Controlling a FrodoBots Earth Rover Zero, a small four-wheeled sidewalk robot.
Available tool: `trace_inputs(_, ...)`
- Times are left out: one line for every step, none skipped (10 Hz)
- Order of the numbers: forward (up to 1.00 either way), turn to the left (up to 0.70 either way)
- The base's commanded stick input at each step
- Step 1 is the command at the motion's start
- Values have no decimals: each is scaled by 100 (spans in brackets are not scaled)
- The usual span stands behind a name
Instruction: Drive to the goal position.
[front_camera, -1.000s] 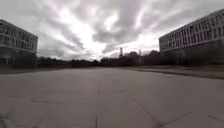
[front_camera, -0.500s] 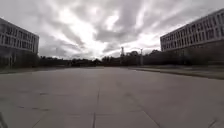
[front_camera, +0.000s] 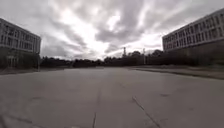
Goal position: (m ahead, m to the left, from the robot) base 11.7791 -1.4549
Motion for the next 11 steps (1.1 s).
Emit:
trace_inputs(70,0)
trace_inputs(70,0)
trace_inputs(70,0)
trace_inputs(70,0)
trace_inputs(70,0)
trace_inputs(70,0)
trace_inputs(70,0)
trace_inputs(70,0)
trace_inputs(70,0)
trace_inputs(70,0)
trace_inputs(70,0)
